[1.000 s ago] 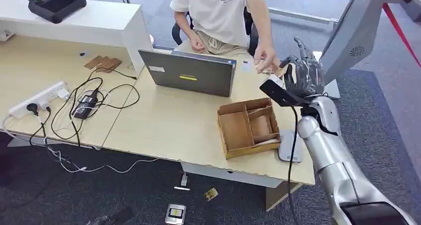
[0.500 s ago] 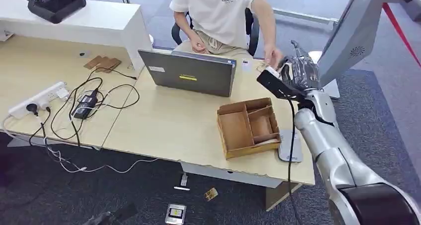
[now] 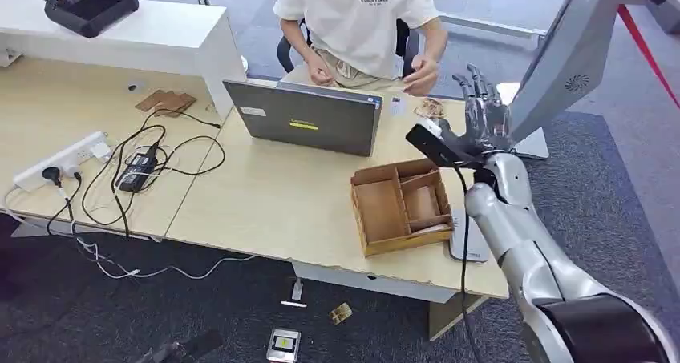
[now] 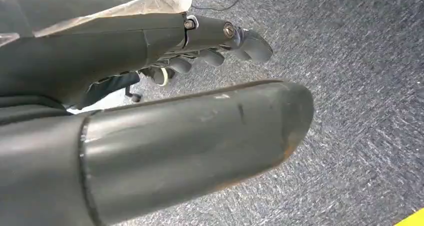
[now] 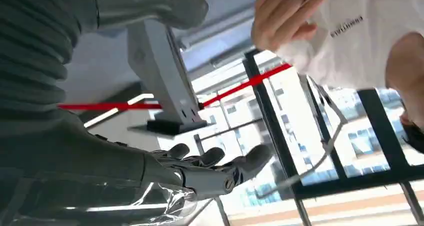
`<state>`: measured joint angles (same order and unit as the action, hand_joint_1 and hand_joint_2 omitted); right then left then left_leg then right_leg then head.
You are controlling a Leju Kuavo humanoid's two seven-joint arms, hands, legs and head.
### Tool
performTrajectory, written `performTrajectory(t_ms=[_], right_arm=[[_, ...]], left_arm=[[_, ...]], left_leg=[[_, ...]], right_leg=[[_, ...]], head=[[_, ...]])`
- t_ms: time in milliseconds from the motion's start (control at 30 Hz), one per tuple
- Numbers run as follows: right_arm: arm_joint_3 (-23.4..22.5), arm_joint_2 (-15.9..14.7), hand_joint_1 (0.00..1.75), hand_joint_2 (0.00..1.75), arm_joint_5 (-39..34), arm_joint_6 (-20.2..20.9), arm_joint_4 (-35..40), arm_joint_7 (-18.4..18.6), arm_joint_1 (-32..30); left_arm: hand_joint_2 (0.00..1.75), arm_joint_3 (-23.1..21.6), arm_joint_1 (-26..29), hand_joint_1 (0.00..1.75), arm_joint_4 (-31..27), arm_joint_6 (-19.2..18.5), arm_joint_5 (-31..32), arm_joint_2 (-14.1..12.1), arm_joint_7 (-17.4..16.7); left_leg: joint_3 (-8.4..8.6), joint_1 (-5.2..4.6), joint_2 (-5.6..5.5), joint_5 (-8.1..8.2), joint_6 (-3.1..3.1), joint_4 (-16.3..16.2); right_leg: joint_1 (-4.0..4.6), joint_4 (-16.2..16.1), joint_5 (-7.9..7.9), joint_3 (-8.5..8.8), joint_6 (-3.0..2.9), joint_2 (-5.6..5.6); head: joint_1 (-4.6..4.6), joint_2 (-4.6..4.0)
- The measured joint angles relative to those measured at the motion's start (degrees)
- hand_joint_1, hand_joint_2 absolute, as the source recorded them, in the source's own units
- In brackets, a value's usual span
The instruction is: Pass the card to the sensor for recognition and then transmit it.
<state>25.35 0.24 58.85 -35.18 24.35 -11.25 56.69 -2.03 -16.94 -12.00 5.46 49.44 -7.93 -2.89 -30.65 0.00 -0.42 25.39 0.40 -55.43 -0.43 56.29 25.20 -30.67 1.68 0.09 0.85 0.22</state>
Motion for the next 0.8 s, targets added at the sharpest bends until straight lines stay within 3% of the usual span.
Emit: performTrajectory(t_ms=[33,133,233,333,533,800], right_arm=[[0.0,0.0,0.00,0.00,1.9,-2.1,0.1,-0.4,0.0],[0.0,-0.6,0.00,0.00,10.0,-3.1,2.7,-0.6,-0.2],[-1.4,-2.2,0.00,0.00,20.1,-3.2,8.2,-3.3,-1.2],[-3.6,-5.2,0.00,0.00,27.0,-3.2,16.0,-5.1,-3.0],[-9.5,-13.9,0.00,0.00,27.1,-3.2,26.8,-7.1,-2.7],[-19.3,-23.2,0.00,0.00,26.0,-3.2,32.2,-10.4,-0.7]], left_arm=[[0.00,0.0,0.0,0.00,0.0,0.1,0.0,0.0,0.0],[0.00,0.0,0.2,0.00,0.0,0.2,-0.3,0.1,0.0],[0.00,0.0,0.7,0.00,0.0,0.6,-0.7,0.1,0.4],[0.00,0.0,1.4,0.00,0.0,0.8,-1.5,0.0,1.2],[0.00,0.7,3.7,0.00,0.1,2.6,-4.0,-0.8,2.4],[0.00,2.7,6.7,0.00,0.2,5.8,-7.3,-1.1,3.3]], left_leg=[[0.00,0.00,0.00,0.00,0.00,0.0],[0.01,0.00,0.00,0.00,0.00,0.0],[0.05,0.00,0.00,0.00,0.00,0.0],[0.01,0.00,-0.09,0.00,0.00,0.0],[-0.01,-0.07,0.02,0.03,0.04,-0.1],[-0.04,-0.10,0.02,0.03,0.06,0.0]], right_leg=[[0.00,0.0,0.00,0.00,0.00,0.00],[0.00,0.0,-0.01,0.00,0.01,0.00],[0.00,0.0,-0.01,0.01,0.01,0.00],[-0.01,0.0,-0.01,0.00,0.01,-0.03],[-0.08,-0.1,-0.05,-0.03,0.08,0.04],[-0.11,-0.1,-0.08,-0.04,0.12,0.05]], head=[[0.00,0.00],[0.00,0.00],[0.00,0.00],[0.00,0.00],[0.00,0.00],[0.00,0.00]])
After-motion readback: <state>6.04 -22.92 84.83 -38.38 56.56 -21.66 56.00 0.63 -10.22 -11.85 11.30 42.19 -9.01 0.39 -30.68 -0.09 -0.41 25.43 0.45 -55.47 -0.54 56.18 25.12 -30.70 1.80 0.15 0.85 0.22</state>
